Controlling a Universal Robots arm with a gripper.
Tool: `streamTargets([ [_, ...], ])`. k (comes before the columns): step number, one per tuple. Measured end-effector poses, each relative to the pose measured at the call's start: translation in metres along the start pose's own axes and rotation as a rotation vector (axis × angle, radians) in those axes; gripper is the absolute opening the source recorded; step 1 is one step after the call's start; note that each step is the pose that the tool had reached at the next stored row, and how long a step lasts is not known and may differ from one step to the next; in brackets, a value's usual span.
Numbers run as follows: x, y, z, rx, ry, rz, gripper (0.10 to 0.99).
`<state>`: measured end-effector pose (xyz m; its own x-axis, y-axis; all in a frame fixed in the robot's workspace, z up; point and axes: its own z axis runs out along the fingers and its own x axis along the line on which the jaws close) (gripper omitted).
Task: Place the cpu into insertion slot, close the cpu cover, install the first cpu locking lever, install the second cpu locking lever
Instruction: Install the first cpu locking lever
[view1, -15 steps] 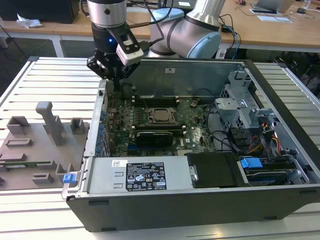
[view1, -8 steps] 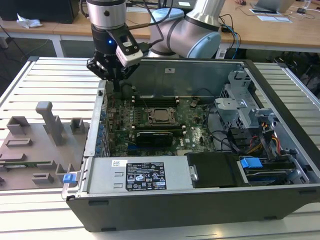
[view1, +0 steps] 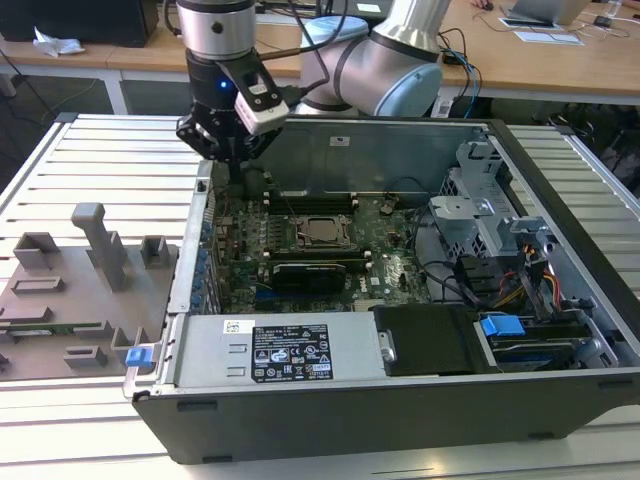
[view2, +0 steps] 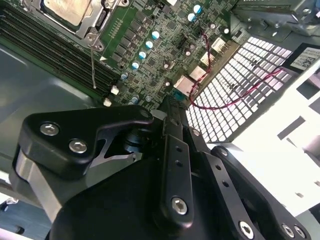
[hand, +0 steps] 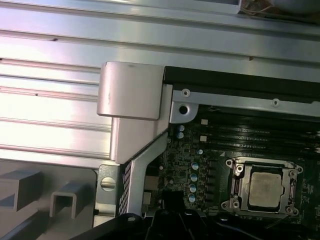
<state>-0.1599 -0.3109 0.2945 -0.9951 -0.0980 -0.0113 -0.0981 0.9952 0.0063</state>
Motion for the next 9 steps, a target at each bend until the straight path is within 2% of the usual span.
streamTargets([
  [5, -0.0095, -0.001, 0.0015, 0.0, -0.0002, 0.0, 0.106],
  [9, -0.0187, -0.0005, 0.0061, 0.0, 0.0007, 0.0, 0.106],
])
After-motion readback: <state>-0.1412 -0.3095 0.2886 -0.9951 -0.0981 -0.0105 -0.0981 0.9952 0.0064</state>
